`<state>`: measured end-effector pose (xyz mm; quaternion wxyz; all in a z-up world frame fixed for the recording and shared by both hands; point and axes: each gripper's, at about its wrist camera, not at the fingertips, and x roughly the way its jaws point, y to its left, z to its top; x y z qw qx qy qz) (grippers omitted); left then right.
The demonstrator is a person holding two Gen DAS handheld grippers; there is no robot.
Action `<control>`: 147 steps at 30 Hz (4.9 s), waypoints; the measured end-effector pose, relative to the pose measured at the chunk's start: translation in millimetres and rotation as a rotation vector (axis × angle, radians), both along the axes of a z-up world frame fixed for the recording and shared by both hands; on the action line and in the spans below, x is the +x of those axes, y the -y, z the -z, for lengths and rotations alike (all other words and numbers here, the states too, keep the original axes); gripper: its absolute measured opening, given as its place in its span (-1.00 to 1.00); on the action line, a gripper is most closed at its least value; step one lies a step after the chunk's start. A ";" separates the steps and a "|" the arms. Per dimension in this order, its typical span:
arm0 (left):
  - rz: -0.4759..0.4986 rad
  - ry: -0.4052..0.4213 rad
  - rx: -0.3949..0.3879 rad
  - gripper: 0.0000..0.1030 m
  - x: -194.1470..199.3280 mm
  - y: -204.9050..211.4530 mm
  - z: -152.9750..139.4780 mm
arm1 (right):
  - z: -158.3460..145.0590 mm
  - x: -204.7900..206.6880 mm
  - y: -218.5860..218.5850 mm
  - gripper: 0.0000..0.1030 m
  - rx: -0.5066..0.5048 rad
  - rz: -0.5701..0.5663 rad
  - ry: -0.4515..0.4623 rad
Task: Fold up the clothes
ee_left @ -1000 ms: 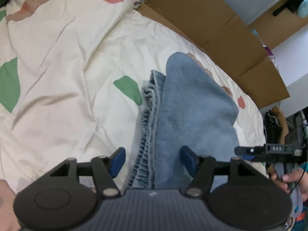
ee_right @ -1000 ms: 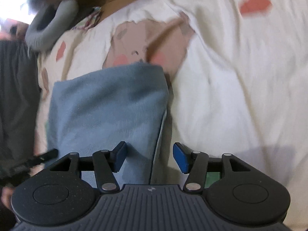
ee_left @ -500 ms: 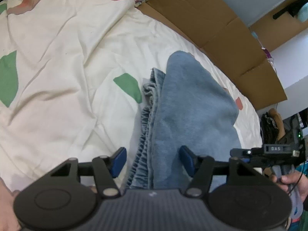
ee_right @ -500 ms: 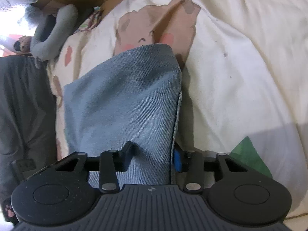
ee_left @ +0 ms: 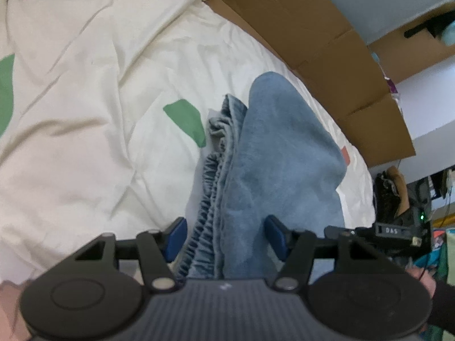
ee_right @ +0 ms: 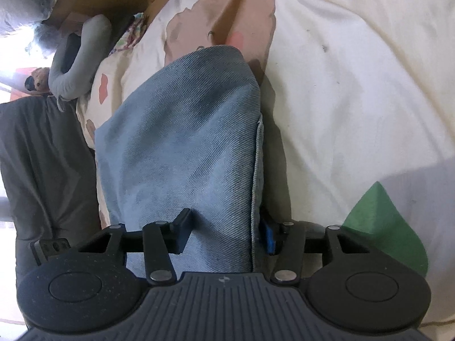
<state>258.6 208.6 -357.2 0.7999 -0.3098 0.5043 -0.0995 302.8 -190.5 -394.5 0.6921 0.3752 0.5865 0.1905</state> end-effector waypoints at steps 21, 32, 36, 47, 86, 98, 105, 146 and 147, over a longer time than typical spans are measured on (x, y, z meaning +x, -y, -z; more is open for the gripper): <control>0.106 0.011 -0.076 0.15 0.7 41.8 2.5 | -68.9 -8.2 30.7 -0.64 -0.091 -0.136 0.066; 0.203 0.002 -0.091 0.15 -2.6 110.6 9.7 | -73.4 -57.5 96.0 -0.63 -0.142 -0.077 0.027; 0.216 -0.012 -0.099 0.15 -2.6 124.5 12.7 | -72.9 -66.3 111.6 -0.63 -0.140 -0.065 0.030; 0.266 -0.032 -0.072 0.37 2.2 139.5 15.7 | -38.9 -91.4 139.0 -0.60 -0.103 -0.021 0.046; 0.359 -0.087 -0.317 0.19 27.7 126.0 44.6 | -6.5 -105.8 150.3 -0.21 -0.009 0.063 -0.004; 0.399 -0.086 -0.332 -0.01 29.0 127.6 52.0 | 2.1 -103.9 143.9 -0.35 0.045 0.052 0.017; 0.400 -0.051 -0.312 -0.15 18.7 120.8 39.9 | -13.0 -102.0 143.3 -0.59 0.054 0.030 0.057; 0.386 0.157 -0.216 -0.25 22.6 174.0 -230.0 | -267.0 -83.6 185.4 -0.62 0.116 0.031 0.361; 0.388 0.165 -0.211 -0.25 23.1 176.3 -240.5 | -276.5 -82.6 186.8 -0.61 0.114 0.032 0.374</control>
